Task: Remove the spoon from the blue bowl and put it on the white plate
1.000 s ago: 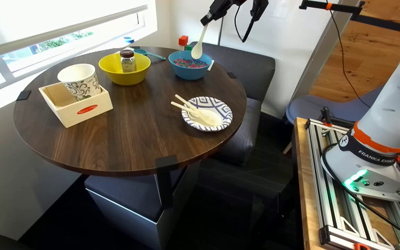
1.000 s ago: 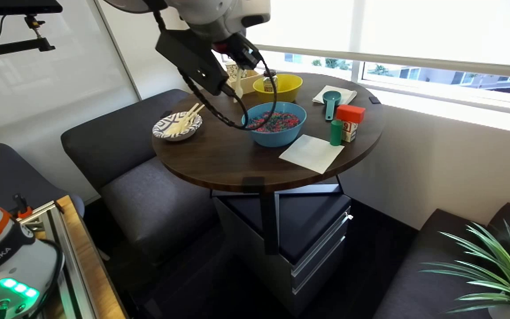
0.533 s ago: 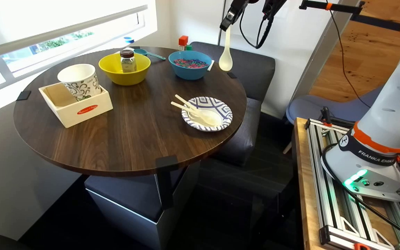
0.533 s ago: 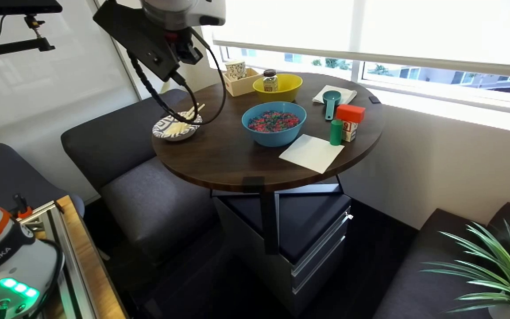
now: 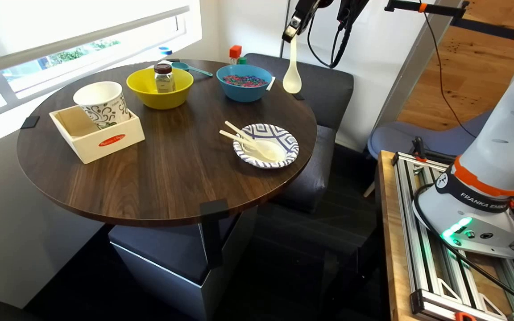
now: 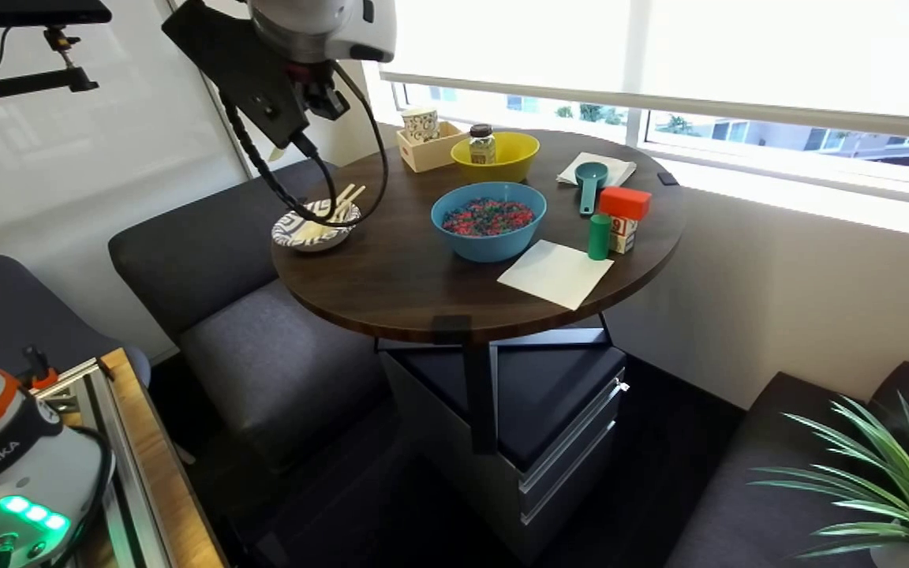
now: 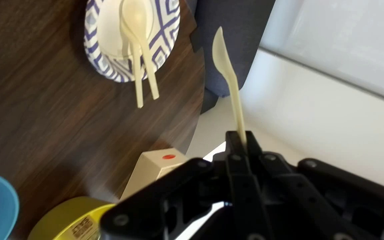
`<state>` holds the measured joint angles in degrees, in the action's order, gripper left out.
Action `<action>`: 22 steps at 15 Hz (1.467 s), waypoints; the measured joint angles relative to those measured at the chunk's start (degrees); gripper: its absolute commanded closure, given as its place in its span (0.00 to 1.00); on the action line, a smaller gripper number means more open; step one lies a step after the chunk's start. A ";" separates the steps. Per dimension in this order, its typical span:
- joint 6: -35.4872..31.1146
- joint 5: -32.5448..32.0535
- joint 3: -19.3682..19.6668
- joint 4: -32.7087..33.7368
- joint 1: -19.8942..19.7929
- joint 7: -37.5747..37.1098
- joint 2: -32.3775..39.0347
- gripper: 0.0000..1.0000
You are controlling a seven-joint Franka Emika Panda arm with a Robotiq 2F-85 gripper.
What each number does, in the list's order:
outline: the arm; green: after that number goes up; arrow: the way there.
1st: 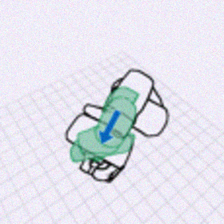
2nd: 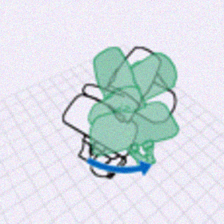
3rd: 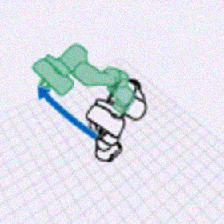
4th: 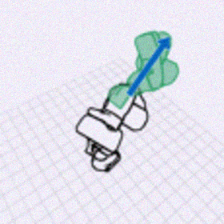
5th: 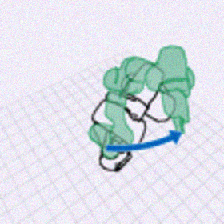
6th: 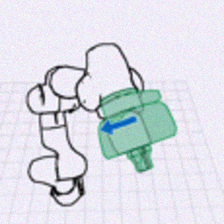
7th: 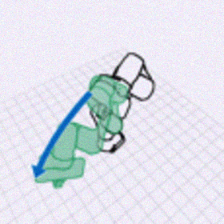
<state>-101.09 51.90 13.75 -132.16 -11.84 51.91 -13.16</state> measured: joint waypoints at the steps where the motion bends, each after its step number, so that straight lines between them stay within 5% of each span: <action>1: -3.16 1.29 0.13 -0.49 -0.20 -0.29 0.06 0.99; 8: -29.50 5.84 -3.12 -9.64 0.83 -6.70 1.51 0.99; 22: -28.15 5.78 -5.57 -12.03 4.41 -17.01 2.53 0.99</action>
<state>-129.24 57.68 8.18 -144.19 -7.43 34.90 -10.63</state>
